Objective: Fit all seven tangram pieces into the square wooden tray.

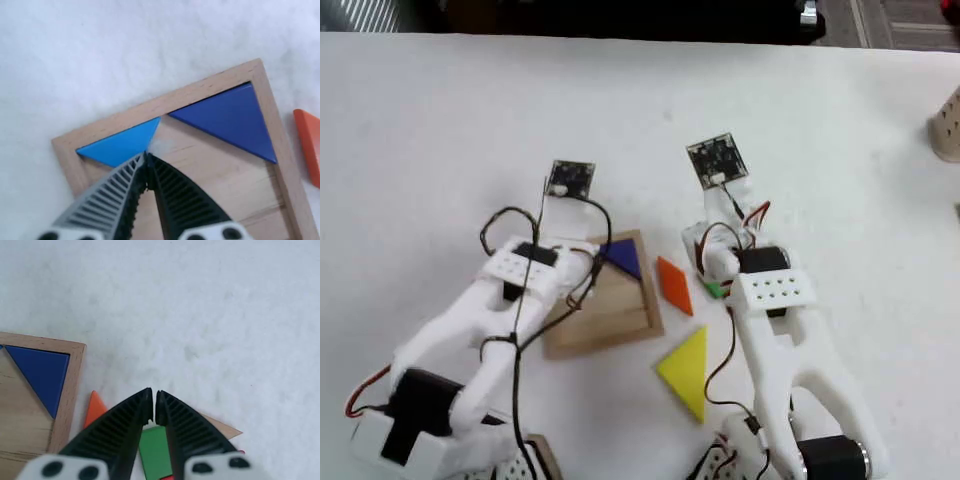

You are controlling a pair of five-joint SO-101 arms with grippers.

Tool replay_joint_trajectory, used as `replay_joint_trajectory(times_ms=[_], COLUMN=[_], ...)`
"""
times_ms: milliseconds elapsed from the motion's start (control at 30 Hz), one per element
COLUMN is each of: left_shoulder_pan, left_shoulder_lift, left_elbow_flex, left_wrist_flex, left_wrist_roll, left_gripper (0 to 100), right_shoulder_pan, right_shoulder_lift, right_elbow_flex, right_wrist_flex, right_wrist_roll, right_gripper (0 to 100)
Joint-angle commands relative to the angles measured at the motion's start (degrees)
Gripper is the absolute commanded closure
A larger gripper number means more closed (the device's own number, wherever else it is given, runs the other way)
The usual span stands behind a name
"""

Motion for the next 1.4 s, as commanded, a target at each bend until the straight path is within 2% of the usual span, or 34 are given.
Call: replay_joint_trajectory(times_ms=[0, 100, 200, 300, 467, 600, 767, 933, 1067, 1233, 1367], left_shoulder_pan=[1.5, 3.5, 3.6, 3.6, 3.3, -2.2, -11.1, -13.8, -14.8, -20.7, -21.9], left_shoulder_lift=[-9.8, -18.9, -26.0, -26.9, -26.9, -26.9, -26.9, -26.9, -21.5, -4.8, 3.3], left_elbow_flex=[1.9, 8.0, 12.3, 14.2, 14.1, 14.0, 14.0, 13.9, 10.3, -0.8, -9.2], left_wrist_flex=[2.1, 1.6, -1.3, -4.6, -5.0, -10.4, -20.1, -22.4, -22.1, -21.9, -14.9], left_wrist_roll=[-1.1, -4.5, -4.7, -4.6, -4.6, -4.2, 3.3, 4.7, 4.7, 4.7, 4.7], left_gripper=[98, 98, 98, 98, 98, 98, 98, 98, 98, 98, 98], right_shoulder_pan=[0.4, 0.4, 0.4, 0.4, 0.4, 1.1, 2.7, 2.9, 2.9, 3.4, 5.1], right_shoulder_lift=[-0.2, -0.2, -0.2, -0.2, -0.2, -0.3, -0.3, -0.2, -0.2, -0.2, -0.3], right_elbow_flex=[-0.8, -0.8, -0.8, -0.8, -0.8, -0.8, -0.8, -0.7, -0.2, 0.3, 0.7], right_wrist_flex=[-1.2, -1.2, -1.2, -1.2, -1.2, -0.8, -0.7, 0.6, 4.4, 5.8, 6.1], right_wrist_roll=[0.6, 0.6, 0.6, 0.6, 0.5, 0.5, 0.5, 0.5, 0.5, 0.5, 0.5], right_gripper=[97.8, 97.8, 97.8, 97.8, 97.8, 97.9, 97.8, 97.8, 97.8, 97.7, 97.7])
